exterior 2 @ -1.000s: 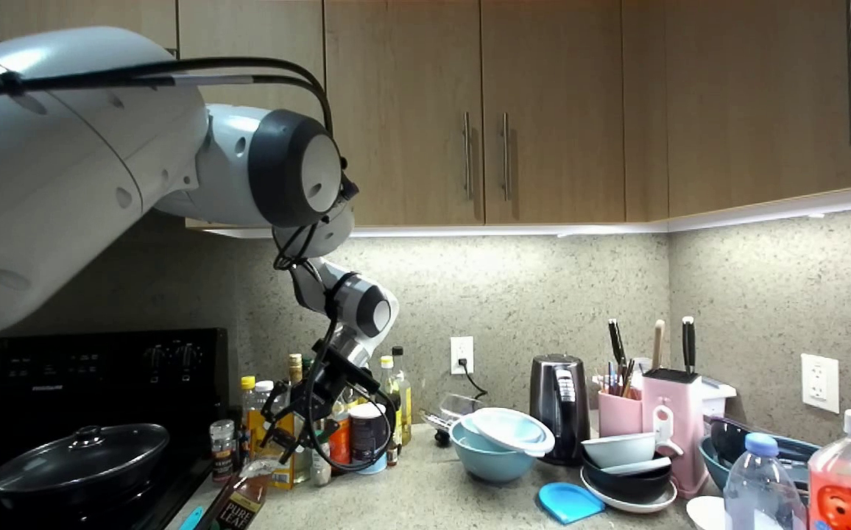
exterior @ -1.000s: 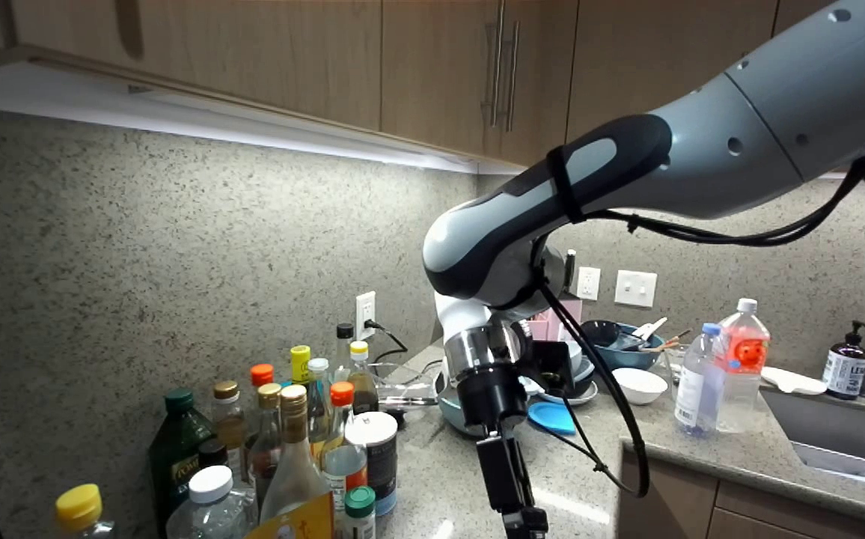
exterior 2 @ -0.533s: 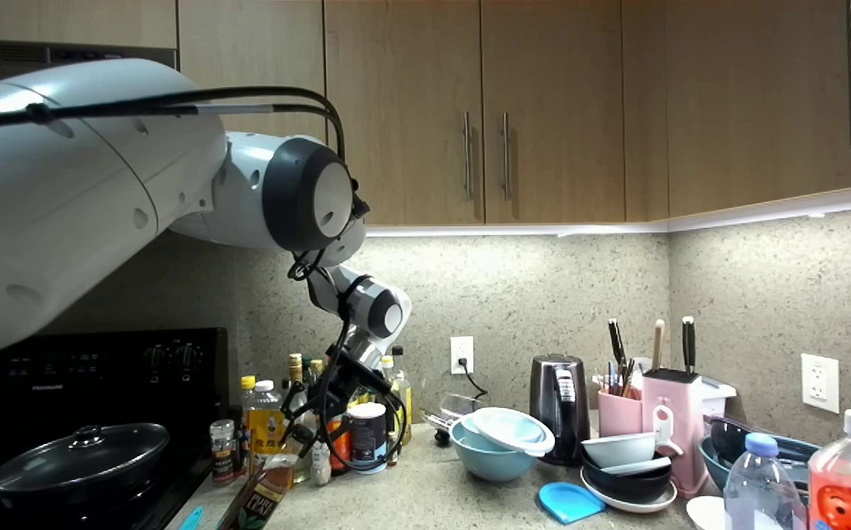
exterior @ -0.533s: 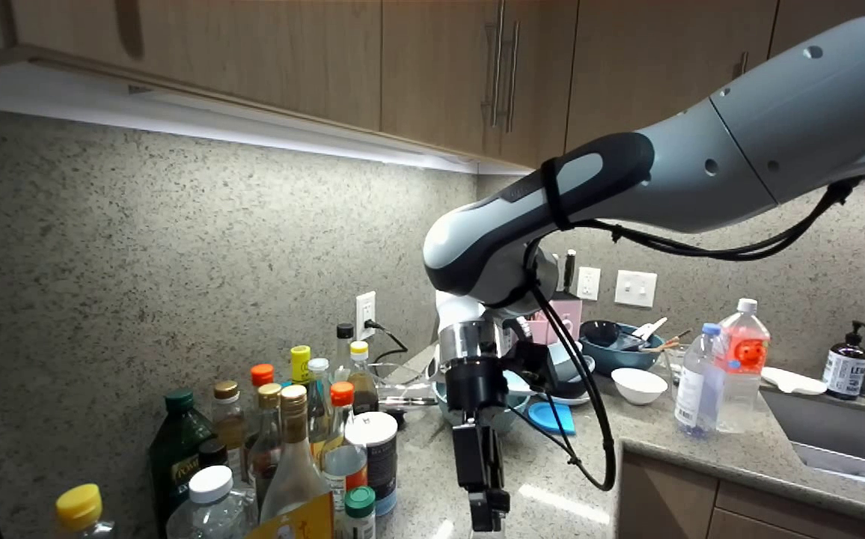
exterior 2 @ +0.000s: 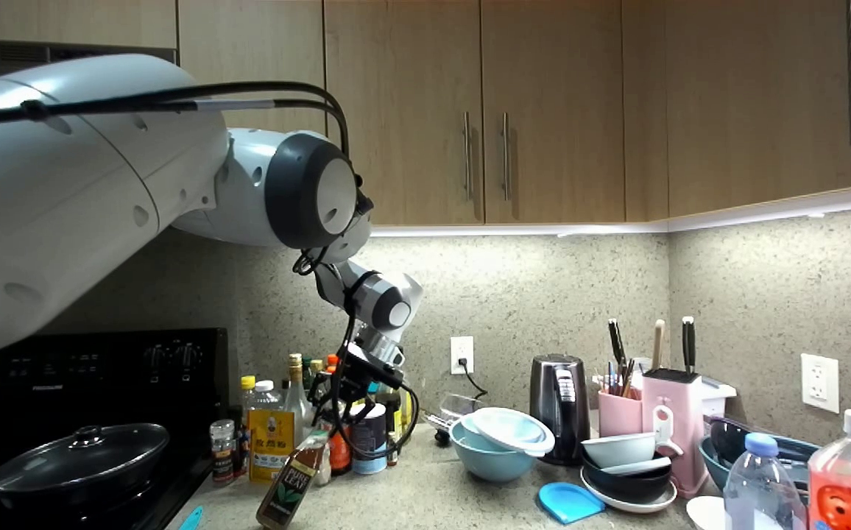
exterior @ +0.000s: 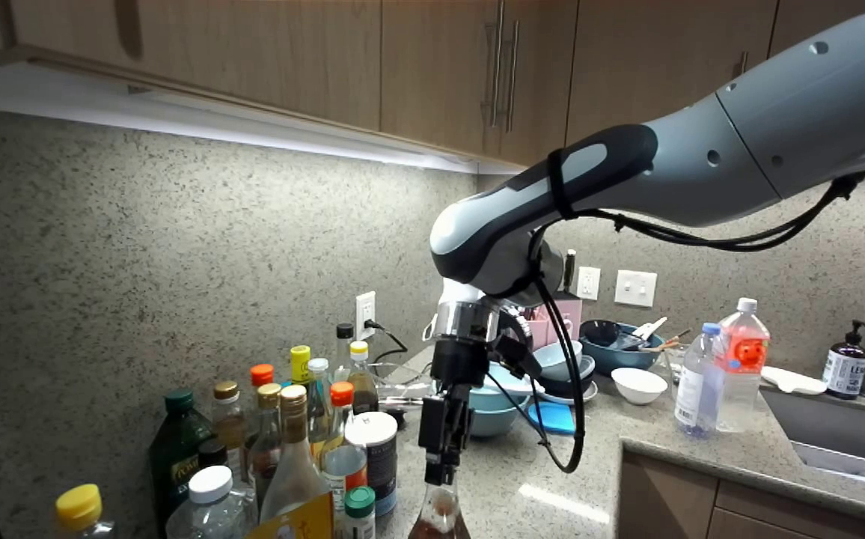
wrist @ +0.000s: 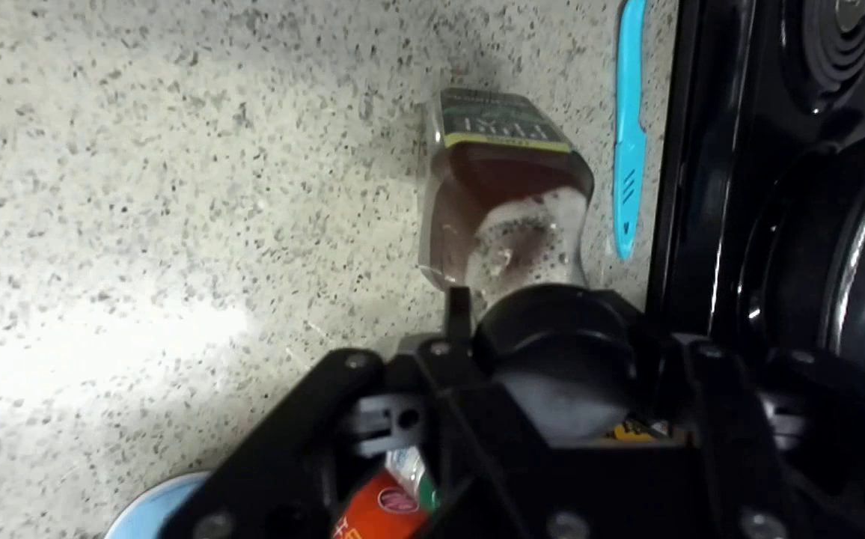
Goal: Lay the bottle with the black cap down.
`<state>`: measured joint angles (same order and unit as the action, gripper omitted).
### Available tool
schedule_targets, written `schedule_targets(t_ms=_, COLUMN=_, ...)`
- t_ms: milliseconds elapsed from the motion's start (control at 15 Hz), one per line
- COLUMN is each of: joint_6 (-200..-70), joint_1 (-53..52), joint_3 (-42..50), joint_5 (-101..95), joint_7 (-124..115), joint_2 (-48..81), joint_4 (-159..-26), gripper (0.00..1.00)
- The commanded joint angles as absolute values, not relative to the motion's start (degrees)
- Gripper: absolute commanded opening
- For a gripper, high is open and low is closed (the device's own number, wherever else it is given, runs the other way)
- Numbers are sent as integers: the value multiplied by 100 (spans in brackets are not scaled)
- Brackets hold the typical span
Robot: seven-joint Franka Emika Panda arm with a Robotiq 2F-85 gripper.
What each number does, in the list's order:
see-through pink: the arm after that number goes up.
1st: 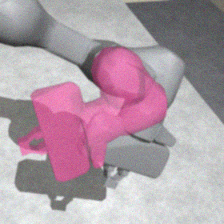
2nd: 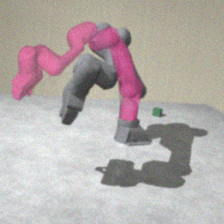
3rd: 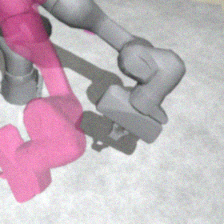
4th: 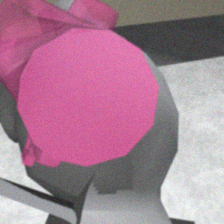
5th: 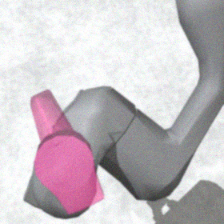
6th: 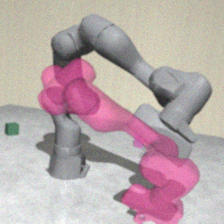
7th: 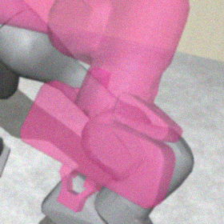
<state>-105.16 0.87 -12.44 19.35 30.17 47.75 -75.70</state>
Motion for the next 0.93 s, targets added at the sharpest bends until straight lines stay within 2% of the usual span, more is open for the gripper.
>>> schedule_targets(t_ms=0, joint_6=-11113, joint_1=149, joint_3=-1232, joint_5=1956, joint_7=2946, joint_2=4690, joint_4=-7753, gripper=19)
schedule_targets(t_ms=467, joint_6=-11697, joint_1=76, joint_3=-1206, joint_5=1816, joint_7=2873, joint_2=4486, joint_4=-8024, gripper=19)
schedule_targets(t_ms=867, joint_6=-12339, joint_1=-225, joint_3=-1162, joint_5=1187, joint_7=2740, joint_2=3502, joint_4=-9215, gripper=19)
